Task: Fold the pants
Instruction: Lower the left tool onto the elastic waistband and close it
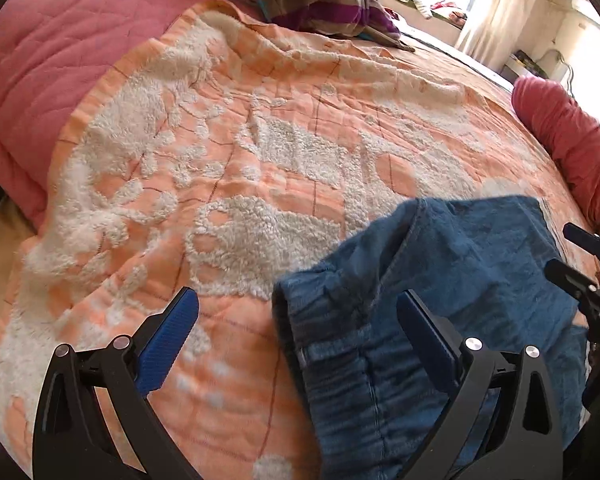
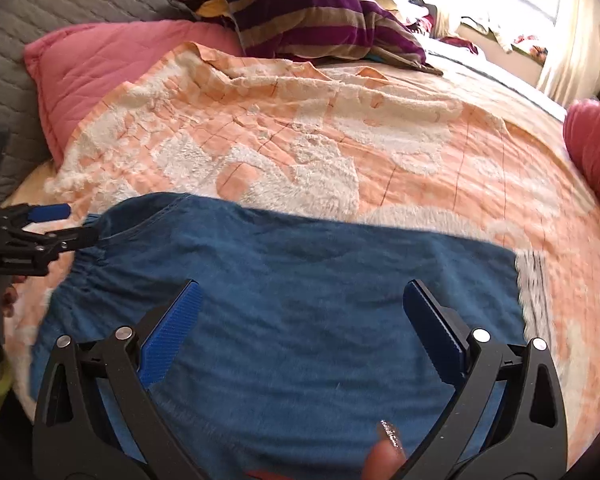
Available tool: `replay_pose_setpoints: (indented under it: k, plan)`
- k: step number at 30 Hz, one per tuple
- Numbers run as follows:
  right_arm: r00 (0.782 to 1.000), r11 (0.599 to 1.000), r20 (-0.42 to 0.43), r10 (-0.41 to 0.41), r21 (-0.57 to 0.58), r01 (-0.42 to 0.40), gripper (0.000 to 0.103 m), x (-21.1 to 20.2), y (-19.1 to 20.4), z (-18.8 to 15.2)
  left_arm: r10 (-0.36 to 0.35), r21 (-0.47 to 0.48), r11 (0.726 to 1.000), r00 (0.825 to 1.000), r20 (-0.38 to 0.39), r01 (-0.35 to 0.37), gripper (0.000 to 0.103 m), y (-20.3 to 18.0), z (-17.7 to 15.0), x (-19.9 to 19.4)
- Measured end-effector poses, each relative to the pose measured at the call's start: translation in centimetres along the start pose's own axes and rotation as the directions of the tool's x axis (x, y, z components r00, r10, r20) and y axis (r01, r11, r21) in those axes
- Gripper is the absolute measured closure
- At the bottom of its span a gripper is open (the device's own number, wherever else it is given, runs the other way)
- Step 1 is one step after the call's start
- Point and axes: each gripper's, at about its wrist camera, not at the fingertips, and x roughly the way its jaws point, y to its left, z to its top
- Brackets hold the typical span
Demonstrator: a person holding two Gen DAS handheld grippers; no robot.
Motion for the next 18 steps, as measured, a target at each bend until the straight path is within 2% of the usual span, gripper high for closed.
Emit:
replay_pose_setpoints:
  k: [2,4,6,7,8,9,10,13,18]
  plan:
    - [1.000,1.000,-0.007,-0.006,-0.031,0.006,0.008,0.9,-0.1,0.6,-0.024,-0.011,1.000,1.000,0.007,0.024,0.004,0.1,0.3,0.6]
    - [1.000,0.997,-0.020,-0.021,-0.070,0.020,0.008,2.0,-0.1,1.1,0.001,0.026,1.000,1.000,0.016,-0.001,0.005,-0.2,0.5,1.2]
    - [0.999,0.996,-0.033,-0.027,-0.081,0.024,0.008,3.1,-0.3,1.6,0.022,0.068,0.997,1.000,0.018,-0.024,0.011,-0.6,0.5,1.8]
    - [0.999,0.997,-0.043,-0.019,-0.079,0.016,0.008,3.7,-0.5,1.9,0.010,0.078,0.997,1.000,0.014,-0.011,0.029,-0.6,0.5,2.0]
    - [0.999,0.997,-0.047,-0.015,-0.079,0.011,0.008,4.1,-0.5,2.1,-0.009,0.085,0.996,1.000,0.002,0.009,0.043,-0.7,0.5,2.3]
    - [0.999,0.996,-0.052,-0.012,-0.085,0.008,0.008,4.7,-0.6,2.4,-0.034,0.088,0.996,0.999,-0.015,0.035,0.048,-0.8,0.4,2.8]
    - [0.998,0.995,-0.054,-0.016,-0.101,0.011,0.008,5.1,-0.5,2.6,-0.043,0.101,0.994,0.999,-0.020,0.045,0.057,-0.9,0.4,3.0]
    - [0.998,0.986,-0.060,-0.020,-0.164,0.009,0.008,6.2,0.1,3.3,-0.014,0.148,0.989,1.000,0.007,0.013,0.064,-1.4,0.2,2.8]
    - [0.996,0.954,-0.082,-0.025,-0.299,-0.001,0.008,7.5,1.5,4.1,-0.037,0.160,0.987,0.996,0.085,0.023,0.068,-1.5,-0.1,0.2]
